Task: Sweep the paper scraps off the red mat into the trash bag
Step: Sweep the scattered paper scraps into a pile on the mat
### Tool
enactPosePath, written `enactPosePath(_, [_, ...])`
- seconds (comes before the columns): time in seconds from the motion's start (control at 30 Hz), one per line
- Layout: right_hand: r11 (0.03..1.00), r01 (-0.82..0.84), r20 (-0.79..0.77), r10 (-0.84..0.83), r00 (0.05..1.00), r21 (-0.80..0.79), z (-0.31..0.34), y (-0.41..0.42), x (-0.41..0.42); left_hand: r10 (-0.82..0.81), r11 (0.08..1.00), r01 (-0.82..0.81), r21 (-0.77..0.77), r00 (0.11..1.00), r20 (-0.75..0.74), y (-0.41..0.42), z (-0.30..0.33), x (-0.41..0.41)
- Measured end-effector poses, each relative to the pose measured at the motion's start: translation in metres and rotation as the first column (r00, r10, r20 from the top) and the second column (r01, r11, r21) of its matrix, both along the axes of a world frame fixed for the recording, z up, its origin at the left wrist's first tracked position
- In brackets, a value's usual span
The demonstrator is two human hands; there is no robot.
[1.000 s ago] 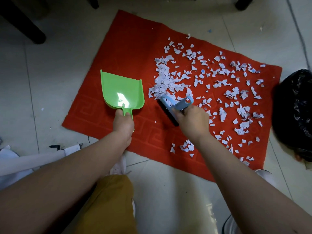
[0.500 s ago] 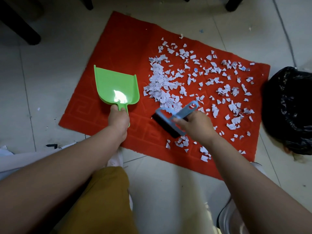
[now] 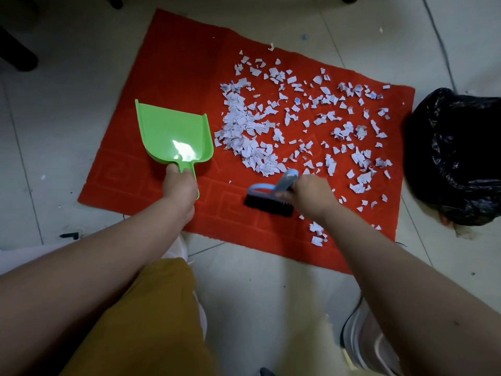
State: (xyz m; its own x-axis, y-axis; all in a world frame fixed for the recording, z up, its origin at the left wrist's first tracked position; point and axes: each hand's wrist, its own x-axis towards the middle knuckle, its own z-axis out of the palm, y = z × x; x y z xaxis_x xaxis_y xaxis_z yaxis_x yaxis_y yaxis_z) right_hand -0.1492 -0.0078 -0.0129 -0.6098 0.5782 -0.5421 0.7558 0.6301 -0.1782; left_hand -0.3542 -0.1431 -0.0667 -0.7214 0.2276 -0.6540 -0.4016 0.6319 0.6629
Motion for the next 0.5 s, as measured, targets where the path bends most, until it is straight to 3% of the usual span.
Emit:
enactPosePath(0.13, [0.998, 0.049, -0.106, -0.044, 0.993, 0.045, 0.017, 0.022, -0.009, 0.007, 1.0, -0.008, 0.005, 1.0, 0.017, 0.001, -0.002, 0.002])
enactPosePath(0.2, [0.996, 0.066, -0.134, -0.073, 0.988, -0.056, 0.028, 0.02, -0.004, 0.01, 1.0, -0.01, 0.001, 1.0, 0.014, 0.001, -0.003, 0.001])
enactPosePath(0.33, [0.975, -0.007, -0.036, -0.001, 0.999, -0.223, 0.024, 0.004, 0.01, 0.015, 1.0, -0.015, 0.006, 1.0, 0.005, 0.003, -0.004, 0.0])
enactPosePath(0.5, [0.997, -0.024, -0.018, 0.023, 1.0, -0.078, 0.009, 0.015, 0.001, 0.022, 1.0, -0.022, -0.013, 1.0, 0.004, -0.001, -0.005, -0.001])
